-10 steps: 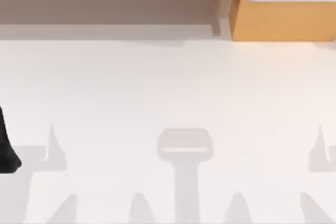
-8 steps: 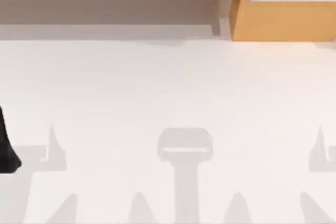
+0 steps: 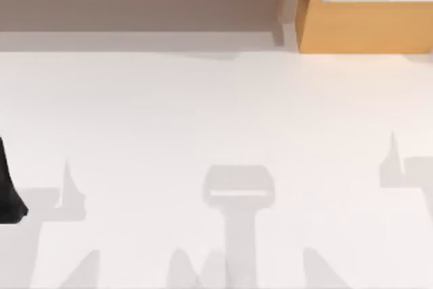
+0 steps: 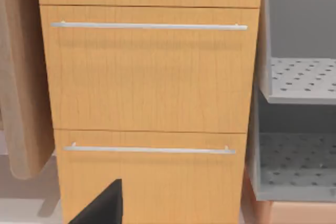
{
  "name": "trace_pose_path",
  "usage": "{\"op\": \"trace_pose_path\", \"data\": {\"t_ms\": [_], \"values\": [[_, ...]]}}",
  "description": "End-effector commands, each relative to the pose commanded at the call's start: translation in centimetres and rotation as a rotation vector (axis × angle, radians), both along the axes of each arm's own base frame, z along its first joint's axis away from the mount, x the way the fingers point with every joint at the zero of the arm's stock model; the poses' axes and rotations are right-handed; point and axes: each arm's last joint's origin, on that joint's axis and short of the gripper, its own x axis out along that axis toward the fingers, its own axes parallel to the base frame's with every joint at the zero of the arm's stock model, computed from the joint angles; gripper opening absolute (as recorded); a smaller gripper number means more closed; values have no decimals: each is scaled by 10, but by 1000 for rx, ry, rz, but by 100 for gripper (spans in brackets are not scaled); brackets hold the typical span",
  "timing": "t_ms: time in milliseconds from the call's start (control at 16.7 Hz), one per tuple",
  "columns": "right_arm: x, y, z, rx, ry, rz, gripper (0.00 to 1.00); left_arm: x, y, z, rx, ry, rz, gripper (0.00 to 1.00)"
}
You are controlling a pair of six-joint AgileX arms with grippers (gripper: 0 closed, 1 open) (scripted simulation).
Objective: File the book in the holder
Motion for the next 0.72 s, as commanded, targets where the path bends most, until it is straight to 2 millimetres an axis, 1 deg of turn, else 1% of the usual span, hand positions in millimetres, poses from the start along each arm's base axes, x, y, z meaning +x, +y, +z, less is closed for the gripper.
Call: {"op": "trace_pose_path", "data": {"t_ms": [120,180,300,420,540,600,720], "values": [[17,10,35,-7,-2,4,100,0,0,0,0,0,0,100],[28,17,52,-10,-3,6,100,0,0,0,0,0,0,100],[57,37,85,-16,-4,9,100,0,0,0,0,0,0,100],[93,66,112,-20,-5,11,100,0,0,0,0,0,0,100],[133,103,128,-23,-5,13,100,0,0,0,0,0,0,100],[153,125,132,-23,-4,13,100,0,0,0,0,0,0,100],[192,173,129,-23,-2,14,100,0,0,0,0,0,0,100]]}}
